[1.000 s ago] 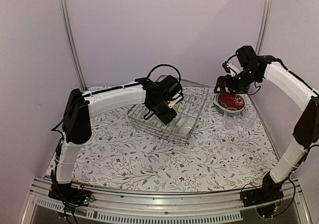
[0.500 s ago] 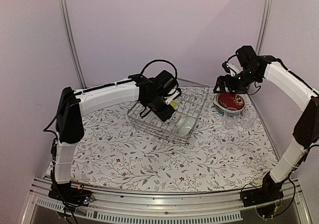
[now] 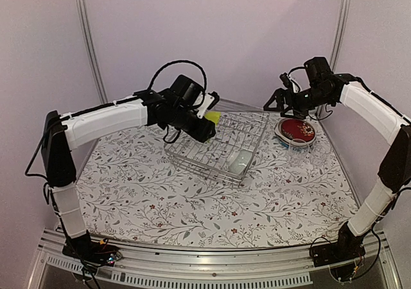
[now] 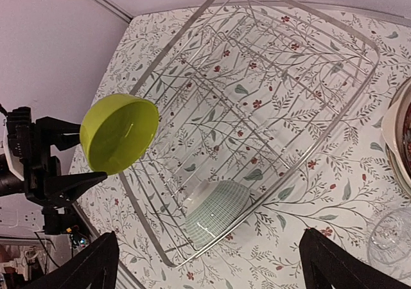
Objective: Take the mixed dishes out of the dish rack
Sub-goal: Pass from the left arm to the right
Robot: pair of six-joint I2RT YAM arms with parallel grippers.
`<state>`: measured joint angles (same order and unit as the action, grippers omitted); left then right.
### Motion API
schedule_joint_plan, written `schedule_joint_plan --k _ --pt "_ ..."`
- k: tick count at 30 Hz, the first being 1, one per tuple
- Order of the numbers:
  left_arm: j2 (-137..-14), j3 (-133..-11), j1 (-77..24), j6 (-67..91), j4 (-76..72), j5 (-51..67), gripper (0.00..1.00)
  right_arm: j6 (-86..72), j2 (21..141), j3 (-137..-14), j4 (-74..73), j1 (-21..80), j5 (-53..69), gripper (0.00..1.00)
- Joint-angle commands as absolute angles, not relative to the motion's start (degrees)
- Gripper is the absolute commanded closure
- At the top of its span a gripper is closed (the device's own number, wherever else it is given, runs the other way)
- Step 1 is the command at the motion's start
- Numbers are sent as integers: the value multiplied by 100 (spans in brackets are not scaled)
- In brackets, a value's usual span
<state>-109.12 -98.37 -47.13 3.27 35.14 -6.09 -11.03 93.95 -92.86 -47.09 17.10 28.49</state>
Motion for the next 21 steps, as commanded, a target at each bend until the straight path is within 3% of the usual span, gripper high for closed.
schedule_joint_plan --k 1,13,21 --pt "-10482 -9524 -4667 408 2620 -552 52 -1988 9194 -9063 -3699 2041 3961 1" --pt "-9868 -8712 -4692 690 1539 -253 53 -3510 9575 -9130 -2045 2940 4516 6" --pt "-9689 -8470 -4750 746 1205 -192 53 -4007 10066 -9268 -1568 3228 4451 24"
